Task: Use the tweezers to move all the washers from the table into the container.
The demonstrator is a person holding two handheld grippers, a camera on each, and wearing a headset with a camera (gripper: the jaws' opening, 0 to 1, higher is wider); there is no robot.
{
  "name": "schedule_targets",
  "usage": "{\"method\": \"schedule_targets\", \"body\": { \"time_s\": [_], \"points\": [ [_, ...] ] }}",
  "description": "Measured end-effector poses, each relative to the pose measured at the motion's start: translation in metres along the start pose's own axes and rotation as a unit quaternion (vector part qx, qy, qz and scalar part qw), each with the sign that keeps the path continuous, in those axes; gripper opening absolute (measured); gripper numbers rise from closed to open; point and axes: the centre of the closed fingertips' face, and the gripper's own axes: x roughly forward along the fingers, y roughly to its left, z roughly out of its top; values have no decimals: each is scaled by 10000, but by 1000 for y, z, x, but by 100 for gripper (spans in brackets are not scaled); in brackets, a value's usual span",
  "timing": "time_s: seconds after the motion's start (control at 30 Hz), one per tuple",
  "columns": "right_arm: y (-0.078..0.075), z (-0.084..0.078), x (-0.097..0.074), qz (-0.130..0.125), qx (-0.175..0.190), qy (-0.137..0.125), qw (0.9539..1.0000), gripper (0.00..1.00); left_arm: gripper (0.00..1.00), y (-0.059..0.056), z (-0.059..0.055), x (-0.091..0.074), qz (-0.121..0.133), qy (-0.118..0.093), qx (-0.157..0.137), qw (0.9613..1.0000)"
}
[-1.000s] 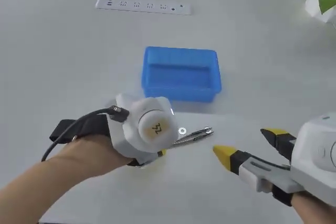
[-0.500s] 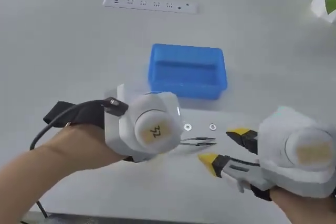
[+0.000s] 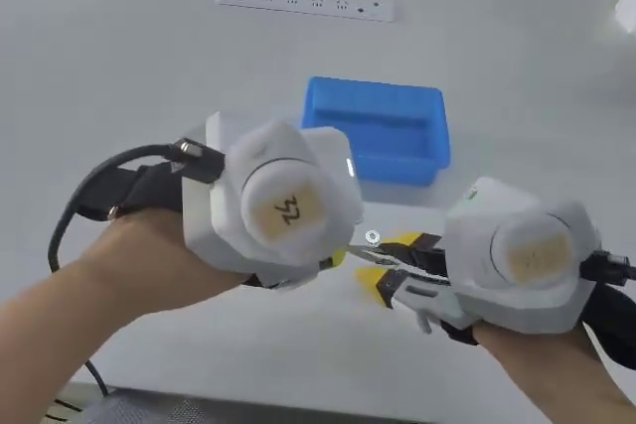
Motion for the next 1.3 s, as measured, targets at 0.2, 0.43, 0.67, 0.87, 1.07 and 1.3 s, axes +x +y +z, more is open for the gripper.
{"method": "schedule_targets", "body": {
  "time_s": [0.2, 0.43, 0.67, 0.87, 1.07, 1.3],
  "points": [
    [3, 14, 7, 193, 41, -146, 9997, 12, 0, 9, 7, -12, 207, -131, -60, 9997],
    [5, 33, 17, 438, 187, -353, 9982, 11, 0, 23, 8, -22, 462, -131, -87, 9988],
    [11, 35, 26, 611, 249, -336, 9973, 11, 0, 28, -1, -24, 497, -15, -156, 9986],
    [11, 36, 30, 727, 419, -362, 9958, 11, 0, 31, -5, -24, 540, 119, -66, 9984],
    [14, 38, 31, 763, 423, -334, 9956, 10, 0, 30, -4, -22, 513, 131, -61, 9986],
    [17, 40, 29, 817, 541, -331, 9946, 11, 0, 32, -3, -25, 474, 118, -186, 9986]
  ]
}}
